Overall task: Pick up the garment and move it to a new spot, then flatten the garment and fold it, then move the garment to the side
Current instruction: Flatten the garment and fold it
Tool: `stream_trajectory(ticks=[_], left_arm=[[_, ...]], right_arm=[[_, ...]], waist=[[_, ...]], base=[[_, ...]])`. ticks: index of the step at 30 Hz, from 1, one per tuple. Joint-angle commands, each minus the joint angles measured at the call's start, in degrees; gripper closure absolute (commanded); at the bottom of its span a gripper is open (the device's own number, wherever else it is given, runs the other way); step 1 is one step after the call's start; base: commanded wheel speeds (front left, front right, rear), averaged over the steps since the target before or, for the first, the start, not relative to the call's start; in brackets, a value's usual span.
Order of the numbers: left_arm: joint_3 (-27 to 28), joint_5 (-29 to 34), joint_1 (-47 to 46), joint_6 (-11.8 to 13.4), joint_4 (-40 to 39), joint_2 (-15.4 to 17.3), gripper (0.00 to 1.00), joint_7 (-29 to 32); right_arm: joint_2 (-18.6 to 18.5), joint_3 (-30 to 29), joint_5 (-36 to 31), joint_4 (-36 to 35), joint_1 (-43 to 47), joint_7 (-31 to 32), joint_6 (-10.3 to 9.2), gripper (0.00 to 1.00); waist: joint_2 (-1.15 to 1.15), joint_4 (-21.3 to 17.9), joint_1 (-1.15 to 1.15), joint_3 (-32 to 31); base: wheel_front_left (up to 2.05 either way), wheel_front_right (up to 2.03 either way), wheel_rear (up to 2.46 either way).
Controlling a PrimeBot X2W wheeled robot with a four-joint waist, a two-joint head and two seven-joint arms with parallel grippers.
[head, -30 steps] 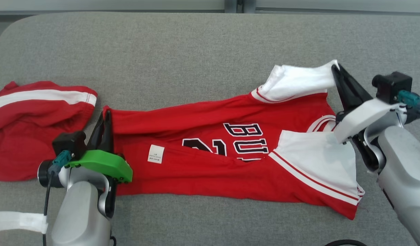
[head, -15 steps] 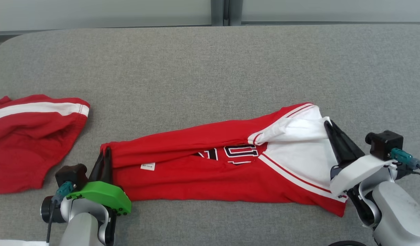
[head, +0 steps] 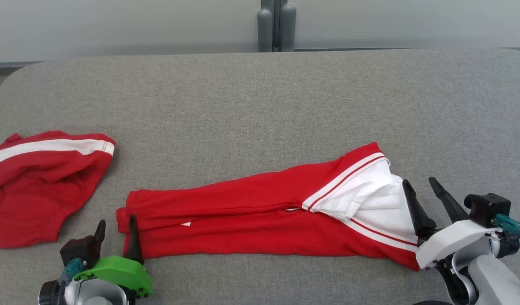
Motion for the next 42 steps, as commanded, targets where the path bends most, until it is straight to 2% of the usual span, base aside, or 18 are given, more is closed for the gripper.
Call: stream_trajectory(ticks=[1, 8, 15, 20, 26, 32, 42], left_arm=[[0.69, 0.36, 1.49, 0.7, -1.59, 0.26, 0.0, 0.01], [0.68, 0.05, 5.17, 1.57, -6.39, 0.22, 0.0, 0.02], [-2.26, -1.11, 4.12, 2.06, -7.21, 0.24, 0.0, 0.01], [-4.37, -1.69, 3.28, 2.38, -7.32, 0.24, 0.0, 0.02], [-4.73, -2.04, 4.02, 2.73, -7.84, 0.24, 0.0, 0.02], [-5.22, -2.37, 4.92, 2.8, -8.09, 0.23, 0.0, 0.02], [-6.18, -2.98, 5.0, 2.88, -8.07, 0.23, 0.0, 0.02]], right_arm=[[0.12, -1.49, -1.03, -0.71, 1.2, -0.15, -0.09, 0.0], [1.96, -6.13, -3.72, -1.8, -1.06, -0.15, -0.08, 0.0], [2.73, -5.49, -5.73, 5.99, -8.07, 2.25, -0.09, 0.0], [2.64, -2.59, -5.32, 9.23, -10.74, 2.48, -0.09, 0.0], [1.46, 1.2, -3.63, 6.92, -9.04, 0.98, -0.09, 0.0], [-0.44, 5.18, -1.91, 1.7, -3.76, 0.24, -0.09, 0.0], [0.09, 2.41, -1.96, 0.22, -0.33, -0.1, -0.08, 0.0]], waist=[[0.0, -0.11, 0.0, -0.76], [0.0, 0.42, 0.0, -0.56], [0.0, 2.1, 0.0, 1.0], [0.0, 3.23, 0.0, 1.44], [0.0, 3.07, 0.0, 1.18], [0.0, 2.23, 0.0, 0.61], [0.0, 1.5, 0.0, 1.31]], base=[[0.0, 0.0, 0.0], [0.0, 0.0, 0.0], [0.0, 0.0, 0.0], [0.0, 0.0, 0.0], [0.0, 0.0, 0.0], [0.0, 0.0, 0.0], [0.0, 0.0, 0.0]])
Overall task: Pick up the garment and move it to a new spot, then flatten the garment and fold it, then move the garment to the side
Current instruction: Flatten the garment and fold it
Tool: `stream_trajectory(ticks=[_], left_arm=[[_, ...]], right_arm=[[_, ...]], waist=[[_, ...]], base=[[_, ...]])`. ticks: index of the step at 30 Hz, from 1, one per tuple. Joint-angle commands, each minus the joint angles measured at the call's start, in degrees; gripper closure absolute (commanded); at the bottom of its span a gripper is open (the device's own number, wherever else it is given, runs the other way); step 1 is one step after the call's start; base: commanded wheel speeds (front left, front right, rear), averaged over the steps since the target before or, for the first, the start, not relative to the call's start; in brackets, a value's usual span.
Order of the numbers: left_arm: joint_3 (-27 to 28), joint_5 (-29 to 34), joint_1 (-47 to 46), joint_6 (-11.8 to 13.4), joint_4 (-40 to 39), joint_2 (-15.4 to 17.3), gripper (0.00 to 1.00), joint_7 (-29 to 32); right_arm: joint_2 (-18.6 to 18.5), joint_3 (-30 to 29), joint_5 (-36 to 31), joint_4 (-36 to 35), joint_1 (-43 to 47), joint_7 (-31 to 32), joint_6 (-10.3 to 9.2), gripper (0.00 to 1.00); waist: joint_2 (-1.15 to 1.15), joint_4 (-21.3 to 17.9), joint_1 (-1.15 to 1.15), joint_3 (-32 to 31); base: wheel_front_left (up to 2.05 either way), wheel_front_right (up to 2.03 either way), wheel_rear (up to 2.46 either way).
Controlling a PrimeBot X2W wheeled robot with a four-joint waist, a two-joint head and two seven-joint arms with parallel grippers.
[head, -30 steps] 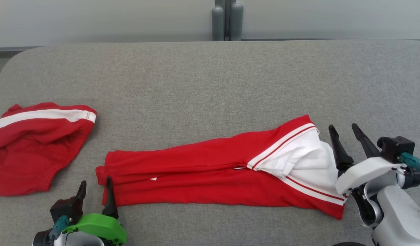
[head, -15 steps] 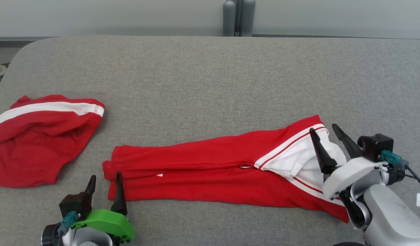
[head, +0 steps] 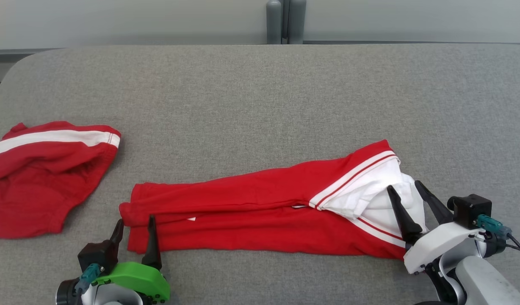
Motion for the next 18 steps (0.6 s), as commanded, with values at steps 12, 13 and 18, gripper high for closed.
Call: stream_trajectory(ticks=[12, 13, 18], left_arm=[[0.26, -0.27, 0.76, 0.35, 0.02, 0.24, 0.0, 0.03], [0.31, -0.32, 0.83, 0.32, 0.01, 0.24, 0.0, 0.02], [0.31, -0.69, 0.7, 0.22, 0.02, 0.24, 0.0, 0.03]], right_arm=[[0.4, 0.04, -2.03, 0.63, -0.36, -0.3, -0.09, 1.0], [0.43, 0.0, -1.98, 0.5, -0.1, -0.31, -0.09, 1.0], [0.32, -0.24, -2.14, -0.72, 1.11, -0.4, -0.09, 1.0]], waist=[[0.0, 0.89, 0.0, 0.05], [0.0, 0.81, 0.0, 0.06], [0.0, 0.27, 0.0, 0.12]], base=[[0.0, 0.0, 0.0], [0.0, 0.0, 0.0], [0.0, 0.0, 0.0]])
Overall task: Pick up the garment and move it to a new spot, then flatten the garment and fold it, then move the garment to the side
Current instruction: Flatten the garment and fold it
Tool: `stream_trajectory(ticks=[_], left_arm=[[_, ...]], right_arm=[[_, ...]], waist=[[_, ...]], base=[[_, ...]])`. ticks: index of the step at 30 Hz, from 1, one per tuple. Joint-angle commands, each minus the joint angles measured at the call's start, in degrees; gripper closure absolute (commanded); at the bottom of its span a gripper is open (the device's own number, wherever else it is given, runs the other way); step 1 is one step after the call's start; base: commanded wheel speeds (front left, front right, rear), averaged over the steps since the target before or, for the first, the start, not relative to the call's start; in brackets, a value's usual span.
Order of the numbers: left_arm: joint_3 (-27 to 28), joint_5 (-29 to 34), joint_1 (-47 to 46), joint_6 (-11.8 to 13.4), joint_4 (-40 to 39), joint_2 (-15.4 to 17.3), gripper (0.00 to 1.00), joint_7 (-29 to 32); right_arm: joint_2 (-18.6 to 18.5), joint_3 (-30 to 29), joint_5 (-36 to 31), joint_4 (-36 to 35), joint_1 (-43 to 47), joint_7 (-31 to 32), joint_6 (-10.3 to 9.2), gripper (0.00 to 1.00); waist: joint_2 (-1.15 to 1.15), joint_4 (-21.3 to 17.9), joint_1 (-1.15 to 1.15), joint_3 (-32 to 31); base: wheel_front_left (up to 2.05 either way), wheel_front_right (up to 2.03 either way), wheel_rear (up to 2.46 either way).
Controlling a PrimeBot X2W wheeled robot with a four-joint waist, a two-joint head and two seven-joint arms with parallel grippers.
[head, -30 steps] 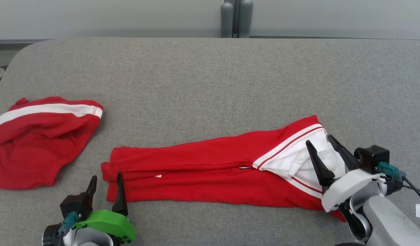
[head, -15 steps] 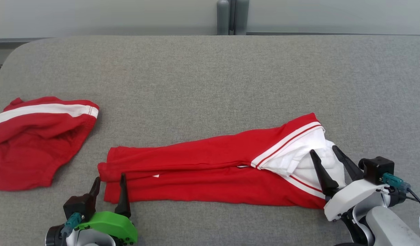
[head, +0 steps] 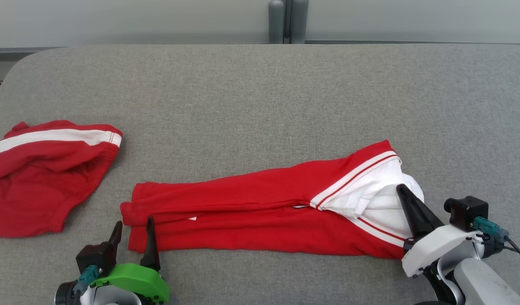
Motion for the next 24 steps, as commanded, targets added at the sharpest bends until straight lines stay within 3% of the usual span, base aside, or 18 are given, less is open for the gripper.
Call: stream_trajectory(ticks=[1, 12, 13, 14, 24], left_arm=[[0.09, -0.39, 0.35, 0.21, -0.05, 0.24, 0.0, 0.02], [0.2, -0.37, 0.29, 0.05, 0.01, 0.24, 0.0, 0.02], [0.16, -0.39, 0.37, 0.02, 0.04, 0.24, 0.0, 0.01], [0.04, -0.39, 0.48, 0.02, 0.03, 0.24, 0.0, 0.02], [-1.05, -0.93, 1.58, 0.19, 0.79, 0.24, 0.0, 0.02]], right_arm=[[-0.23, -0.22, -0.11, -0.35, 1.16, -0.39, -0.09, 1.0], [-0.08, -1.07, 0.56, -1.86, 2.98, -0.44, -0.09, 1.0], [0.04, -1.03, 0.6, -1.98, 2.88, -0.41, -0.08, 0.54], [0.13, -0.55, 0.44, -2.28, 2.64, -0.4, -0.08, 0.0], [-1.08, 4.42, 1.86, -5.19, 1.1, 2.89, -0.08, 0.0]], waist=[[0.0, -0.21, 0.0, -0.05], [0.0, -1.03, 0.0, -0.45], [0.0, -1.01, 0.0, -0.52], [0.0, -0.96, 0.0, -0.56], [0.0, 0.68, 0.0, -1.76]], base=[[0.0, 0.0, 0.0], [0.0, 0.0, 0.0], [0.0, 0.0, 0.0], [0.0, 0.0, 0.0], [0.0, 0.0, 0.0]])
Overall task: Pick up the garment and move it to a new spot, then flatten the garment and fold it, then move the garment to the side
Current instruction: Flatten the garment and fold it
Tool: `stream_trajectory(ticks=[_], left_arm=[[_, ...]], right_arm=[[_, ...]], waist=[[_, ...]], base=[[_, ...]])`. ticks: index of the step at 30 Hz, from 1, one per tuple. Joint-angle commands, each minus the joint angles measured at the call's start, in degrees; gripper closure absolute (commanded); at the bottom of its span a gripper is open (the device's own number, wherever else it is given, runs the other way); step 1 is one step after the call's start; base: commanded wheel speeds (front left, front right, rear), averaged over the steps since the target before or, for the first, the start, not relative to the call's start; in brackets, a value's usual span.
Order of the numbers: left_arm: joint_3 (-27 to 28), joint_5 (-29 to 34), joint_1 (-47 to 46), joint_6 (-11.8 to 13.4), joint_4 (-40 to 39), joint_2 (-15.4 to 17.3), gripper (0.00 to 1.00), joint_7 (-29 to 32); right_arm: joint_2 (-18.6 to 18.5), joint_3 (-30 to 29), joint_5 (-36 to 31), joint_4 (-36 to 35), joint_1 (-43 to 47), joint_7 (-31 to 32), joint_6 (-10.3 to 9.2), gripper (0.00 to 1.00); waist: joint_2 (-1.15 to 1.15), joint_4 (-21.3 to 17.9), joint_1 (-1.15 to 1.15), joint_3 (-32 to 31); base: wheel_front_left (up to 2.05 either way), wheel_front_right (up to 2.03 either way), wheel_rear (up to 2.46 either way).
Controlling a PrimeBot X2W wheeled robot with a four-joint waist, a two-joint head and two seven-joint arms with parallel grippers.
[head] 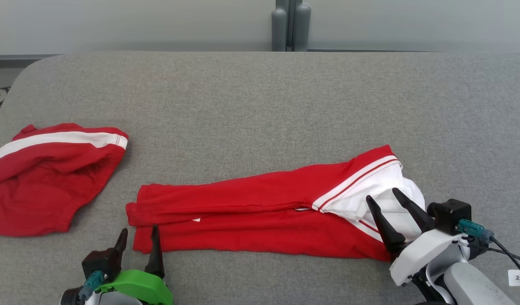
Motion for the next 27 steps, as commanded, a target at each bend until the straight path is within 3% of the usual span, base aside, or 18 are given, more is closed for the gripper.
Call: stream_trajectory(ticks=[1, 9, 12, 16, 18, 27], left_arm=[[0.08, -0.57, 0.93, 0.25, 0.06, 0.24, 0.0, 0.03], [-0.25, -1.12, 1.23, 0.51, 0.44, 0.24, 0.0, 0.03], [-0.38, -1.19, 1.1, 0.53, 0.42, 0.24, 0.0, 0.02], [-0.49, -1.29, 0.8, 0.63, 0.04, 0.24, 0.0, 0.02], [-0.58, -1.39, 0.81, 0.69, -0.09, 0.24, 0.0, 0.03], [-0.05, -1.33, 0.84, 0.81, 0.25, 0.24, 0.0, 0.03]], right_arm=[[-0.12, 0.12, 1.01, -0.41, -0.3, 0.65, -0.08, 0.0], [1.21, 0.11, 2.35, -0.47, 1.23, 3.41, -0.08, 0.0], [1.83, -0.44, 2.5, -0.14, 1.48, 3.88, -0.08, 0.13], [2.65, -1.7, 2.84, 0.23, 1.64, 3.71, -0.08, 0.64], [3.01, -2.03, 3.15, 0.37, 1.63, 3.44, -0.08, 0.98], [3.53, -2.36, 4.56, 0.57, 2.65, 1.71, -0.08, 1.0]], waist=[[0.0, 0.45, 0.0, -0.27], [0.0, 0.99, 0.0, -0.23], [0.0, 1.02, 0.0, -0.03], [0.0, 1.01, 0.0, 0.24], [0.0, 0.92, 0.0, 0.36], [0.0, 0.14, 0.0, 0.53]], base=[[0.0, 0.0, 0.0], [0.0, 0.0, 0.0], [0.0, 0.0, 0.0], [0.0, 0.0, 0.0], [0.0, 0.0, 0.0], [0.0, 0.0, 0.0]])
